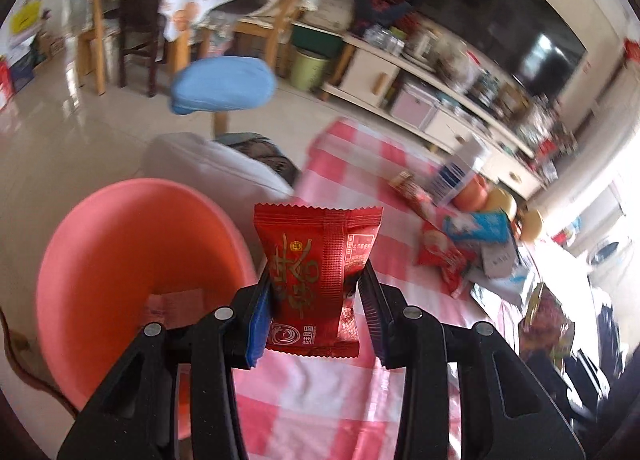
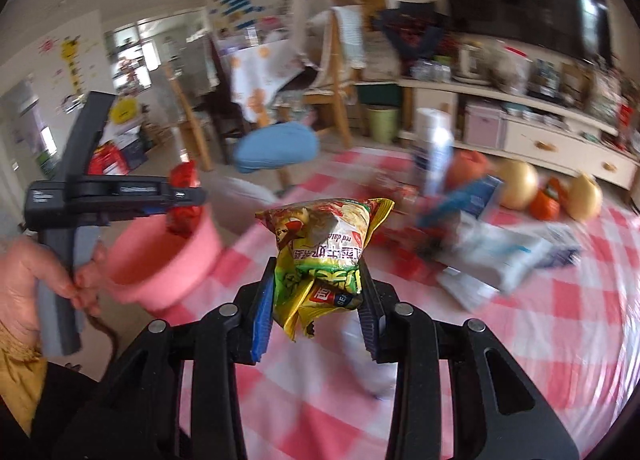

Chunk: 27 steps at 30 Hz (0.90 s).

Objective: Collect trash
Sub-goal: 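Carry the red wrapper and yellow-green bag over the pink bucket, then open the left tool over the bucket while the right tool releases the yellow-green bag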

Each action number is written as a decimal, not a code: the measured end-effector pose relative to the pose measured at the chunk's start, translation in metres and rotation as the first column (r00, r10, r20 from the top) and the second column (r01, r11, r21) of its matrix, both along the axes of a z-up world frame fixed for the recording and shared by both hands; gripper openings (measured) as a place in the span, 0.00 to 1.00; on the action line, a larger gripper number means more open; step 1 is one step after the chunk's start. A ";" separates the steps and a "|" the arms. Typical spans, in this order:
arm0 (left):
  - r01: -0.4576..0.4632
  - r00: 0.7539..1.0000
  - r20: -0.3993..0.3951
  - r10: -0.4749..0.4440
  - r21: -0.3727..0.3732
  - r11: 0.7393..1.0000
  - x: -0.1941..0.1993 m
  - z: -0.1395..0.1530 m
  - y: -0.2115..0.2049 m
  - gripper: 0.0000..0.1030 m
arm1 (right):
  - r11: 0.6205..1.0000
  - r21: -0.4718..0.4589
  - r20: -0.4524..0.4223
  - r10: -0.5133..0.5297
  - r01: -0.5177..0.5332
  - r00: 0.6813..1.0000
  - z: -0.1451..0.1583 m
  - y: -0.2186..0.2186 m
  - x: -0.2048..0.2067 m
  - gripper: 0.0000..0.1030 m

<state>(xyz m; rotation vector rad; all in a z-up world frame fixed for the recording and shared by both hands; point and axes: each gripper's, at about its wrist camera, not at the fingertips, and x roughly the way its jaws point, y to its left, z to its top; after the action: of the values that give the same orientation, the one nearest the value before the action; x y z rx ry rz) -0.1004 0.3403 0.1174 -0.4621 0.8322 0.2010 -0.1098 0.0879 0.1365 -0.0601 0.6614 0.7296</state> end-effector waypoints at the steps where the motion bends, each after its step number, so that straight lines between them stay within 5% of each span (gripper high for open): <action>1: -0.033 0.999 0.003 0.033 -0.008 0.999 -0.006 -0.001 0.012 0.41 | 1.000 -0.001 0.004 0.026 -0.026 1.000 0.002 0.013 -0.002 0.37; 8: -0.184 0.983 -0.001 0.184 -0.060 0.981 -0.030 -0.012 0.068 0.41 | 0.978 -0.018 0.013 0.209 -0.209 0.978 0.010 0.110 -0.016 0.37; 17: -0.381 0.924 -0.070 0.375 -0.099 0.919 -0.057 -0.037 0.128 0.43 | 0.951 -0.010 -0.033 0.310 -0.310 0.950 -0.003 0.194 -0.009 0.41; 20: -0.408 0.912 -0.088 0.401 -0.094 0.908 -0.058 -0.042 0.133 0.64 | 0.953 -0.019 -0.066 0.302 -0.304 0.951 -0.016 0.203 -0.006 0.62; 25: -0.386 0.922 -0.040 0.385 -0.018 0.922 -0.055 -0.031 0.125 0.73 | 0.973 0.020 -0.064 0.230 -0.229 0.971 -0.023 0.178 -0.004 0.81; 27: -0.373 0.928 -0.025 0.373 -0.001 0.928 -0.054 -0.025 0.119 0.76 | 0.979 0.036 -0.049 0.201 -0.200 0.978 -0.021 0.163 -0.003 0.81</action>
<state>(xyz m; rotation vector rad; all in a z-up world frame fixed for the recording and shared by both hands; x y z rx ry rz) -0.1539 0.4597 0.0922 -0.6230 0.7628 0.5578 -0.1133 0.2509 0.1151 -0.0798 0.7004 0.9383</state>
